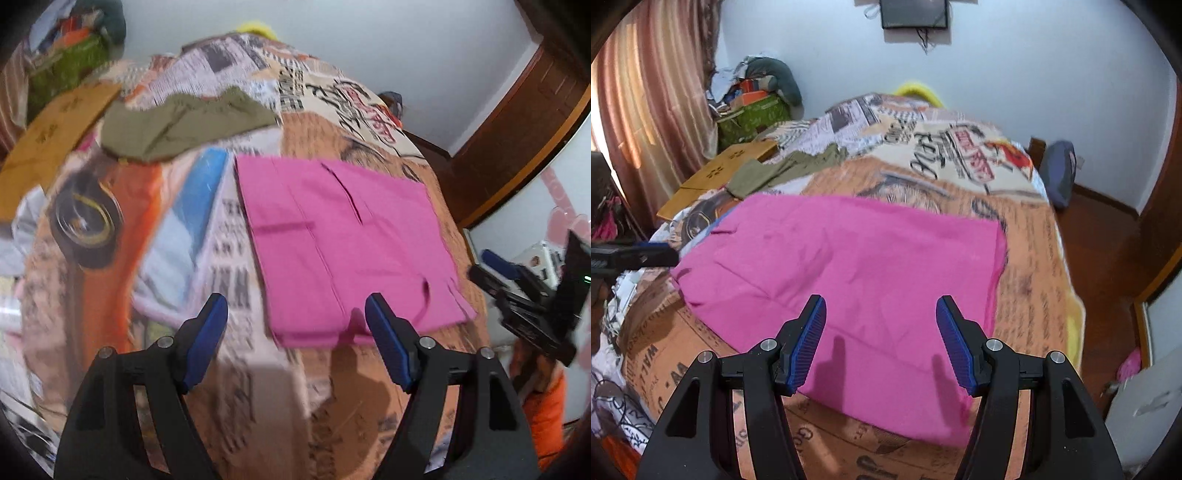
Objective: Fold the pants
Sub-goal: 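Lower the left tool to the pants leg end and close it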
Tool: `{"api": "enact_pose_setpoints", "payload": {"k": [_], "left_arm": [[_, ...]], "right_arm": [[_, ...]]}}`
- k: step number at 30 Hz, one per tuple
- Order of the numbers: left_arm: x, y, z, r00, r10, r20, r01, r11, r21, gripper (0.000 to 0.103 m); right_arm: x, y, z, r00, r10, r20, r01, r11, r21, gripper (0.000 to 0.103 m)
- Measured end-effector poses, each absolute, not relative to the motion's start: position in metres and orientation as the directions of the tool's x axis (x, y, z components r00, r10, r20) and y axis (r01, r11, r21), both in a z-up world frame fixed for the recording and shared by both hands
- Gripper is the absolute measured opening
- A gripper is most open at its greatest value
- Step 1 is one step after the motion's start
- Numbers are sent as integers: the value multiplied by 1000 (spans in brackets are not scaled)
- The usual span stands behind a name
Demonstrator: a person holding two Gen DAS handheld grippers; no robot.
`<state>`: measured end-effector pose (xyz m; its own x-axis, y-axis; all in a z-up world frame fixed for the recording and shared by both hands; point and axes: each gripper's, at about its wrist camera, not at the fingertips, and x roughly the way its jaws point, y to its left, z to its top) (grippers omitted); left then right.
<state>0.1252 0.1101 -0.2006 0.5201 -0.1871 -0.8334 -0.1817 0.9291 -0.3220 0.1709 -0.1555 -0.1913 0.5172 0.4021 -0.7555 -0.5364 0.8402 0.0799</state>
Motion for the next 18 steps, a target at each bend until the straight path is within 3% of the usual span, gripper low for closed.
{"api": "enact_pose_setpoints", "payload": {"k": [4, 11, 18], "left_arm": [[116, 99, -212, 489, -267, -830, -153, 911, -383, 77], [109, 88, -216, 497, -302, -814, -139, 898, -418, 79], [113, 64, -222, 495, -307, -813, -104, 908, -406, 96]], "right_arm": [[170, -156, -205, 483, 383, -787, -522, 848, 92, 58], [162, -161, -217, 452, 386, -804, -526, 844, 109, 58], [159, -162, -221, 445, 399, -801, -524, 842, 128, 58]]}}
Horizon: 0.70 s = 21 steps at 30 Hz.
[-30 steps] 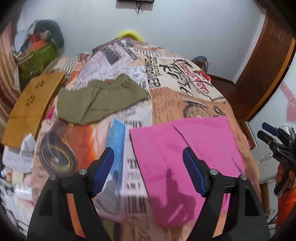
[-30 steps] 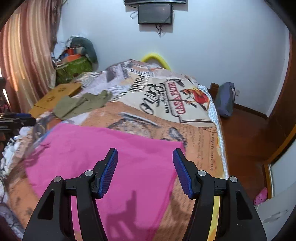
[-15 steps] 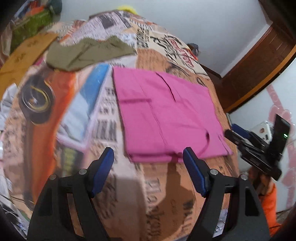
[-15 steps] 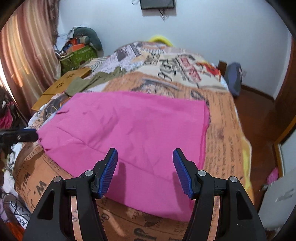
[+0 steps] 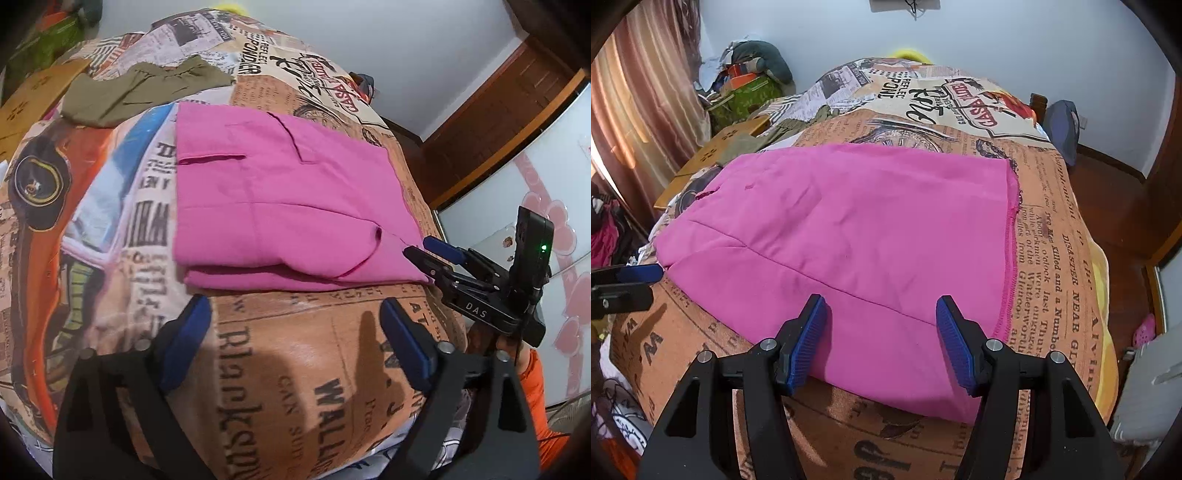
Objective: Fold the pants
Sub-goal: 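Lower the left tool to the pants leg end and close it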
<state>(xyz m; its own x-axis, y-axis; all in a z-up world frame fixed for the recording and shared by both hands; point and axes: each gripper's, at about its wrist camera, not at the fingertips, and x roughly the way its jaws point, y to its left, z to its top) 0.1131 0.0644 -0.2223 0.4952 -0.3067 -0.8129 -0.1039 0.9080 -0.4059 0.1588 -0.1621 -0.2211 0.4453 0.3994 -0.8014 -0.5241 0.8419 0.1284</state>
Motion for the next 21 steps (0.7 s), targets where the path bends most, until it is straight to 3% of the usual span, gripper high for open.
{"api": "enact_pose_setpoints", "payload": {"k": [4, 11, 13, 17, 19, 21], "left_arm": [[123, 70, -226, 518, -352, -780, -134, 867, -481, 100], [145, 87, -227, 547, -387, -742, -212, 794, -570, 97], [152, 88, -225, 542, -355, -762, -235, 806, -543, 80], [165, 93, -225, 528, -326, -784, -267, 813, -518, 60], [168, 95, -224, 518, -323, -792, -263, 821, -507, 36], [169, 96, -224, 519, -327, -790, -253, 824, -508, 32]], "right_arm": [[159, -163, -222, 443, 408, -798, -531, 837, 134, 58], [160, -165, -225, 437, 430, -790, -532, 832, 158, 58], [160, -166, -225, 436, 434, -789, -533, 831, 163, 58], [160, -166, -224, 434, 437, -788, -535, 829, 165, 58], [160, -165, -224, 433, 433, -791, -532, 831, 164, 58], [162, -163, -219, 432, 424, -796, -536, 831, 152, 58]]}}
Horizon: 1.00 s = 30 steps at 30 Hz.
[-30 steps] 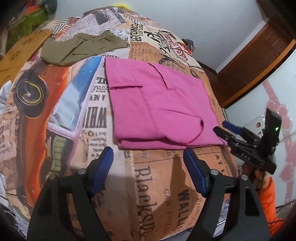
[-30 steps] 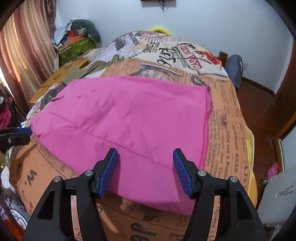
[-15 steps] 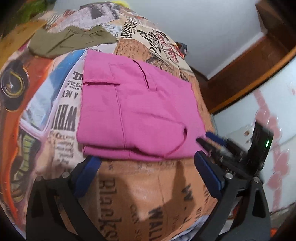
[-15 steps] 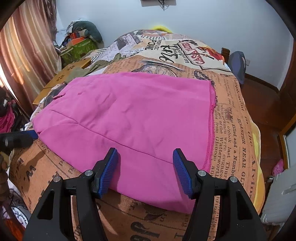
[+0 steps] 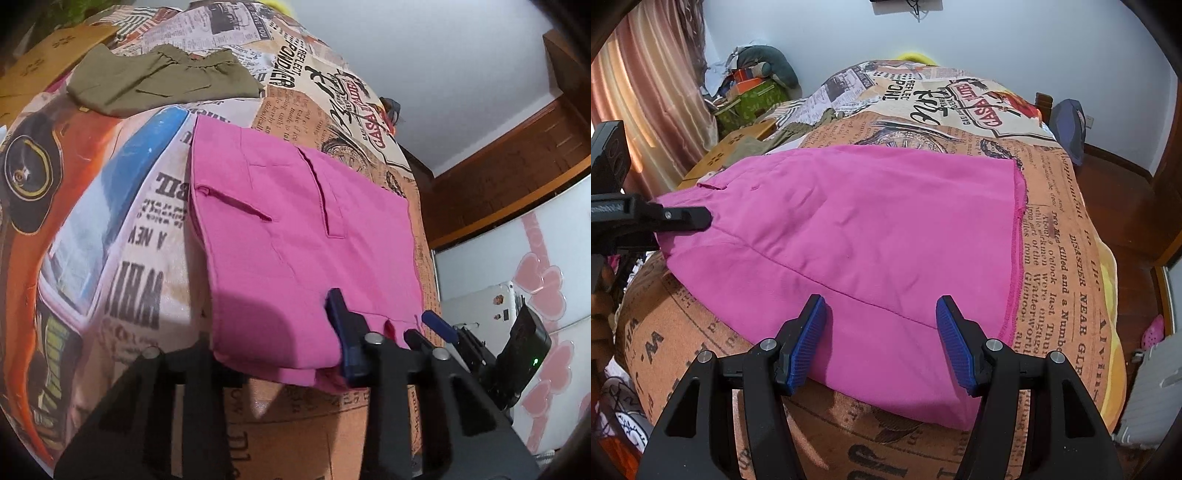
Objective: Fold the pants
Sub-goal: 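Lower the left tool to the pants leg end and close it, then lift the leg end with the left tool, fold it over, and release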
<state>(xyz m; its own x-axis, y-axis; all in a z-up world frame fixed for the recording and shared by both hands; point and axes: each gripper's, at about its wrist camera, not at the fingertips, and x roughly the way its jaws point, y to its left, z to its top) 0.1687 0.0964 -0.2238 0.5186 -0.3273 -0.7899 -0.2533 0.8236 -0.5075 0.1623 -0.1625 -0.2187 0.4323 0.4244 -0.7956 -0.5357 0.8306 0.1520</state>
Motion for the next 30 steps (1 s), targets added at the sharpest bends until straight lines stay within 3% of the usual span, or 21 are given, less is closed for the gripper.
{"api": "enact_pose_setpoints", "payload": {"k": [3, 9, 18, 30], "left_arm": [[165, 93, -216, 538, -259, -802, -233, 869, -437, 22], [140, 92, -193, 596, -123, -794, -186, 940, -286, 21], [98, 119, -180, 637, 34, -770, -220, 965, -140, 21], [111, 64, -136, 736, -32, -676, -23, 997, -71, 20]], "right_arm": [[164, -156, -204, 449, 437, -780, -549, 823, 145, 58], [162, -119, -184, 437, 492, -753, -603, 781, 161, 58], [131, -33, -199, 282, 504, -816, -772, 624, 119, 58], [128, -37, -200, 251, 552, -795, -754, 627, 196, 58]]}}
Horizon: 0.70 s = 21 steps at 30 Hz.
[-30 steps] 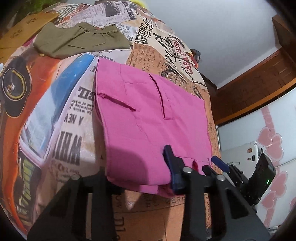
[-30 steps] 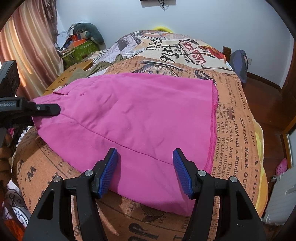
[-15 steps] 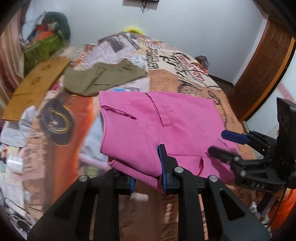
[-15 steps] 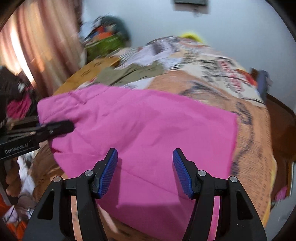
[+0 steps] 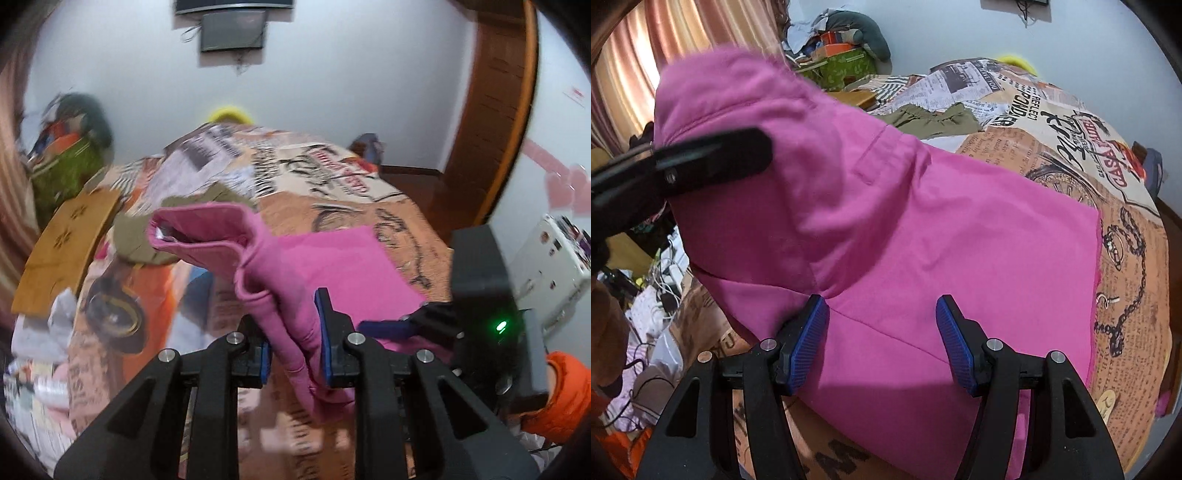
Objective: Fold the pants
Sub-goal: 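Lift the leg end with the left tool, fold it over, and release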
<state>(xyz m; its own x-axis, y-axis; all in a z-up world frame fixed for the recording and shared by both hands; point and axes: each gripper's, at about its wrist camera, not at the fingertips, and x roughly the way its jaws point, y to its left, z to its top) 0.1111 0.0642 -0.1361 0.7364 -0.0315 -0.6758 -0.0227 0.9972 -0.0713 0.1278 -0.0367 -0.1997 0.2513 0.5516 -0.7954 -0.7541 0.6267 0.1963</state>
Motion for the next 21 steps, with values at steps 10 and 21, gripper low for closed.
{"api": "enact_pose_setpoints", "payload": {"k": [10, 21], "left_arm": [[133, 33, -130, 721, -32, -692, 58, 998, 14, 20], [147, -5, -131, 715, -101, -691, 156, 988, 17, 20]], "right_arm": [[141, -125, -183, 388, 545, -743, -606, 758, 240, 58], [154, -166, -220, 367, 453, -813, -507, 830, 234, 58]]}}
